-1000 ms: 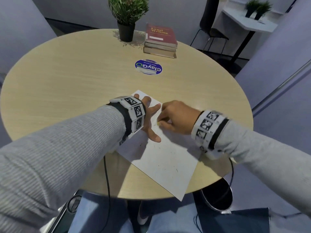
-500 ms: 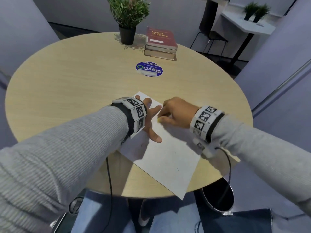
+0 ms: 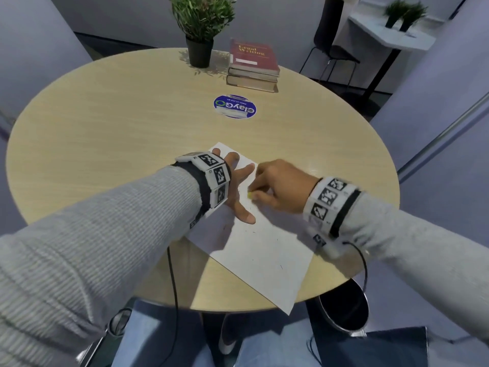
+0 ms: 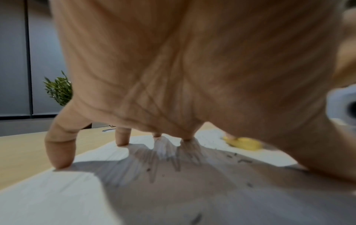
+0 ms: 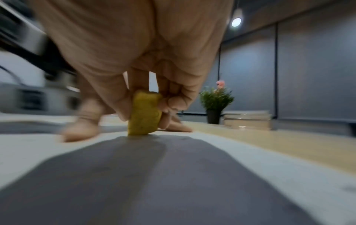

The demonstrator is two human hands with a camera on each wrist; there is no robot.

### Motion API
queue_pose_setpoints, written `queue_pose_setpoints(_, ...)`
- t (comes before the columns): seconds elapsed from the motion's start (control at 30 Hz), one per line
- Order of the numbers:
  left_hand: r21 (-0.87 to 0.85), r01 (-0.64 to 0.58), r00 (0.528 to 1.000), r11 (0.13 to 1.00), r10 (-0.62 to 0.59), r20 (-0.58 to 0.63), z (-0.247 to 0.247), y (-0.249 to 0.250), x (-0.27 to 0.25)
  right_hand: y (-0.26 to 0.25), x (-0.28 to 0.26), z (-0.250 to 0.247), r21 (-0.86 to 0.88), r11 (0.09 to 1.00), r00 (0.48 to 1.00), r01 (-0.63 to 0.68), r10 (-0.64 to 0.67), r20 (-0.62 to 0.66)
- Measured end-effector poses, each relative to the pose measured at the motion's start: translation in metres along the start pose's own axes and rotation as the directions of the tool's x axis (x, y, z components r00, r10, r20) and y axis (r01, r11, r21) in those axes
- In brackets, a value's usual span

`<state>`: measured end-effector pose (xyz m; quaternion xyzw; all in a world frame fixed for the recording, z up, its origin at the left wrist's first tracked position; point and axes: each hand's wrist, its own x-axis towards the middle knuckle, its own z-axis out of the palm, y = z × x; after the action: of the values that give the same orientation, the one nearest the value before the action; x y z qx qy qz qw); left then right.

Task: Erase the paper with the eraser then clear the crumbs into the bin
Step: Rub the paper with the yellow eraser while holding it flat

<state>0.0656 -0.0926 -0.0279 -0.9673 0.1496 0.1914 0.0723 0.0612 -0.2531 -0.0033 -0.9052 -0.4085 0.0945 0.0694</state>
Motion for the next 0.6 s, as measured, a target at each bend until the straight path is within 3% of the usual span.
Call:
queue_pose_setpoints(0.07,0.019,-0.008,1.0,1.0,0.008,-0.006,-0.001,0.001,-0.001,-0.009,-0.006,0.003,0.015,0.998,0.996,0.062,-0.063,0.07)
queue_pose_setpoints(0.23,0.057,0.017,1.0,0.998,-0.018,0.019,-0.001,0.002,-0.002,0.035,0.012,-0.019,-0.027,0.984,0.984,-0.176,0.175,-0.047)
queue_pose_setpoints(0.47,0.061,0.01,1.0,0.998,-0.012,0.02,0.0,0.002,0.002,-0.007,-0.006,0.0,0.012,0.998,0.998,0.056,-0.056,0.019)
queue_pose_setpoints(0.6,0.048,0.017,0.999,0.999,-0.019,0.041,-0.005,0.002,-0.008,0.03,0.001,-0.016,0.003,0.984,0.983,-0.175,0.175,-0.058)
